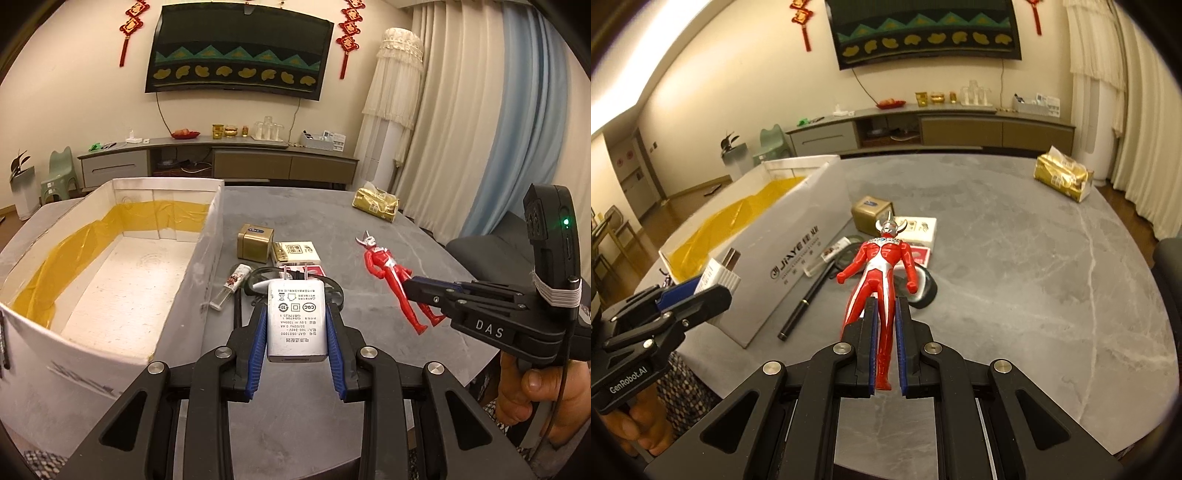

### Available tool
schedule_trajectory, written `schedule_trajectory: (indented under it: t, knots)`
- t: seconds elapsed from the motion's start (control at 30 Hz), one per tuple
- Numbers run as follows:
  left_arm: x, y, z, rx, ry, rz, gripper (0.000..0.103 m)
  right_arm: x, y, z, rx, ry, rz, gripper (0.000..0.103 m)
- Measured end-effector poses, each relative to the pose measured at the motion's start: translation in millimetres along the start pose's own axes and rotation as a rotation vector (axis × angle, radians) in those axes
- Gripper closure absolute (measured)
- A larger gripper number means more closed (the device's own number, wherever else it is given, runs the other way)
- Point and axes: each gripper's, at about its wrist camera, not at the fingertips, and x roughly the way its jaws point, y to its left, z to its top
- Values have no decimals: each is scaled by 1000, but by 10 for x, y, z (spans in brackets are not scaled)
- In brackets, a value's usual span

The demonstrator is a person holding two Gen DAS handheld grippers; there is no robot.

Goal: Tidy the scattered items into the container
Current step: 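Carry the charger and red figure together over the white box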

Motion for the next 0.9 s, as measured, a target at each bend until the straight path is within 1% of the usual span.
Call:
schedule_trajectory:
  t: [0.53,0.9]
  knots:
    - [-314,188,81,-44,-52,0,72,-191,442,131,-70,-56,10,94]
    - [-464,399,160,-83,-76,3,72,-214,689,222,-94,-78,38,94]
